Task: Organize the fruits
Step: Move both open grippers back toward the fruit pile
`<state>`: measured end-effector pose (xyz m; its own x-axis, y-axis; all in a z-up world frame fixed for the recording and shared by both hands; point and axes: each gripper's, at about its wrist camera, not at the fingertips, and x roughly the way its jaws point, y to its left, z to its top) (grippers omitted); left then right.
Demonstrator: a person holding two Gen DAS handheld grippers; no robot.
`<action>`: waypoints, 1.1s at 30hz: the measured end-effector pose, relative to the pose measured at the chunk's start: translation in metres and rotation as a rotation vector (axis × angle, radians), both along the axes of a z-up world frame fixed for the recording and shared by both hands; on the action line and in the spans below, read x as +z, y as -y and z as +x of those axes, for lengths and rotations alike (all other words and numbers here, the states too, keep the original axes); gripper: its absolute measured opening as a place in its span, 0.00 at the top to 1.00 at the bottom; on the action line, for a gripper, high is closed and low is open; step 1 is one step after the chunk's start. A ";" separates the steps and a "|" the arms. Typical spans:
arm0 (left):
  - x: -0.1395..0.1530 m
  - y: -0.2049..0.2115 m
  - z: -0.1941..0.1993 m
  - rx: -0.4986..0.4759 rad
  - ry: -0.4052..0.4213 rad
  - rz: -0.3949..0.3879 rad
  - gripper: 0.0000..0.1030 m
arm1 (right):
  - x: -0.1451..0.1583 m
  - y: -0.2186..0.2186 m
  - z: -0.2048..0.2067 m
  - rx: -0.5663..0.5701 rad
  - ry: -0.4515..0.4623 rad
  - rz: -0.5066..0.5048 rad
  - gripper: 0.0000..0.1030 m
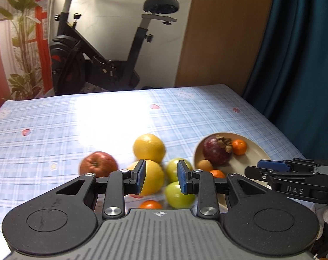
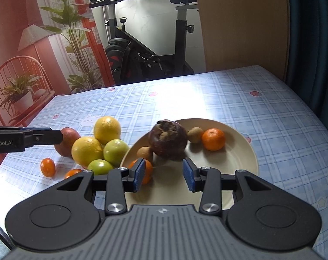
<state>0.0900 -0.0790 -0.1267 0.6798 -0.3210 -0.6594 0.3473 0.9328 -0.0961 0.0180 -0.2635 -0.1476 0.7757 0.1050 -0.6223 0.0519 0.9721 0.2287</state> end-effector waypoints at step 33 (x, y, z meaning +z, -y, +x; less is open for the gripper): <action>0.014 -0.091 0.012 0.146 -0.006 -0.026 0.68 | -0.007 -0.064 0.032 0.137 -0.032 -0.039 0.60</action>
